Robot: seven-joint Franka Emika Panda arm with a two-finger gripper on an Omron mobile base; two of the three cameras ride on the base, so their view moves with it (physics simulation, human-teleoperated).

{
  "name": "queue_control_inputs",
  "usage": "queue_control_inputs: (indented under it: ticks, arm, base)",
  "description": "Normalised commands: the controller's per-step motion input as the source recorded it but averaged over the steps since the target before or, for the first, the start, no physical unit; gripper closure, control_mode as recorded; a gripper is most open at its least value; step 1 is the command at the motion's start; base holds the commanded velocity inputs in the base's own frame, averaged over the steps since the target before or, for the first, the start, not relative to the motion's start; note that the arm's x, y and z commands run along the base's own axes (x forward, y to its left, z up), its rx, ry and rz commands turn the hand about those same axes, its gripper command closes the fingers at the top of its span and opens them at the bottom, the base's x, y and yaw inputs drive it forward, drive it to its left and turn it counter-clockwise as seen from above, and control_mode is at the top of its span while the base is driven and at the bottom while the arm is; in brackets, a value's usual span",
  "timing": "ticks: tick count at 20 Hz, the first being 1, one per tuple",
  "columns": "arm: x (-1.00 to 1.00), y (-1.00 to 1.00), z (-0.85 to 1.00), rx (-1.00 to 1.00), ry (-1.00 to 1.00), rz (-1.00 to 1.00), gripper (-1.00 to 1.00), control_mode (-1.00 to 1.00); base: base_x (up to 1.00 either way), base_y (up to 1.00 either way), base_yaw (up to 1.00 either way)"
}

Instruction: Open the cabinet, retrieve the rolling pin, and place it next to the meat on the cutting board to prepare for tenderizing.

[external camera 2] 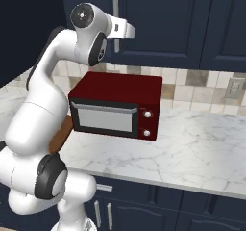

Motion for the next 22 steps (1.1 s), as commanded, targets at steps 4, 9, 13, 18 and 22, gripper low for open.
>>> queue_control_inputs:
  ticks: [4, 9, 13, 18, 22]
  arm:
    - [0.31, 0.00, 0.00, 0.00, 0.00, 0.00, -1.00, -1.00]
    - [0.31, 0.00, 0.00, 0.00, 0.00, 0.00, -1.00, -1.00]
    - [0.33, 0.00, 0.00, 0.00, 0.00, 0.00, -1.00, -1.00]
    - [0.37, 0.00, 0.00, 0.00, 0.00, 0.00, 1.00, -1.00]
    - [0.32, 0.00, 0.00, 0.00, 0.00, 0.00, 1.00, -1.00]
  base:
    - [0.00, 0.00, 0.00]
    - [0.00, 0.00, 0.00]
    - [0.00, 0.00, 0.00]
    - [0.00, 0.00, 0.00]
    - [0.00, 0.00, 0.00]
